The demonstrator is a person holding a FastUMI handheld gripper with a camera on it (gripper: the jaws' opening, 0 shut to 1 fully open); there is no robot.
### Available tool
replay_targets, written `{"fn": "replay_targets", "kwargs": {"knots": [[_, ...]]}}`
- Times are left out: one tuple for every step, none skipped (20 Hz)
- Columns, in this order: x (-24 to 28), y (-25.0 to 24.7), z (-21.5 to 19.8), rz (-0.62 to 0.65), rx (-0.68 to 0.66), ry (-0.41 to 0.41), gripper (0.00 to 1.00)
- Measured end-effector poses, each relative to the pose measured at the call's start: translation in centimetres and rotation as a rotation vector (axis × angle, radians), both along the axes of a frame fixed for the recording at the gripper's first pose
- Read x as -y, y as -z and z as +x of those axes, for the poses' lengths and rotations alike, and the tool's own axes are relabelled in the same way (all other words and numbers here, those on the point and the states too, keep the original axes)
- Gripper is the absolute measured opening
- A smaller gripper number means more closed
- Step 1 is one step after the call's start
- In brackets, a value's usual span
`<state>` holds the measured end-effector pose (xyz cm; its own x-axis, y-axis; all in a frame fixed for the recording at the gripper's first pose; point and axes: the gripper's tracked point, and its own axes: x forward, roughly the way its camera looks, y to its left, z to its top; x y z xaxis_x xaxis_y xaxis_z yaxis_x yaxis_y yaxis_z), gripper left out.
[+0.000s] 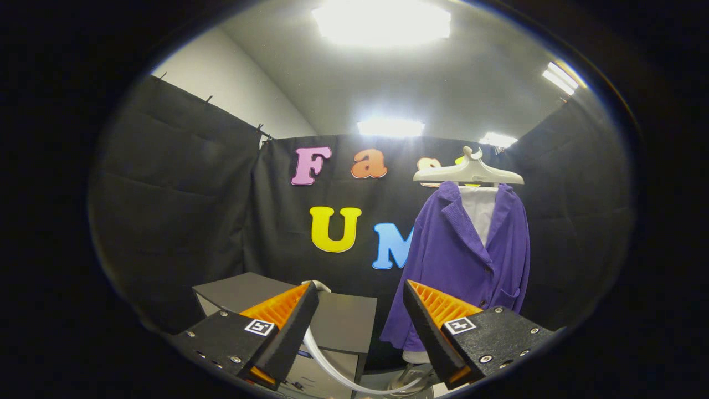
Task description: Iron the clothes twice with a garment steamer, once on the left side and once on the right side.
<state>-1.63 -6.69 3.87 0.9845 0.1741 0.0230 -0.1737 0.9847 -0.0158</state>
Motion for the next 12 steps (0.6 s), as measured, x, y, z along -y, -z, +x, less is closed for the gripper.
{"fn": "replay_targets", "kwargs": {"knots": [[-0.1, -0.4, 0.0, 0.023, -0.005, -0.002, 0.95], [-1.0, -0.8, -0.2, 0.051, -0.007, -0.024, 0.94], [-2.1, -1.1, -0.3, 0.077, -0.009, -0.059, 0.95], [-3.3, -1.3, -0.2, 0.103, -0.013, -0.103, 0.94], [-4.6, -1.3, 0.1, 0.123, -0.027, -0.144, 0.95], [-5.2, -1.0, 0.7, 0.132, -0.043, -0.165, 0.95], [-5.7, -0.9, 1.7, 0.131, -0.061, -0.171, 0.95], [-6.3, -0.8, 2.8, 0.123, -0.075, -0.172, 0.95], [-7.0, -1.0, 3.8, 0.115, -0.083, -0.17, 0.95], [-7.8, -1.1, 4.9, 0.11, -0.095, -0.164, 0.95], [-8.6, -1.2, 6.1, 0.11, -0.11, -0.158, 0.94], [-9.4, -1.3, 7.5, 0.117, -0.126, -0.148, 0.94]]}}
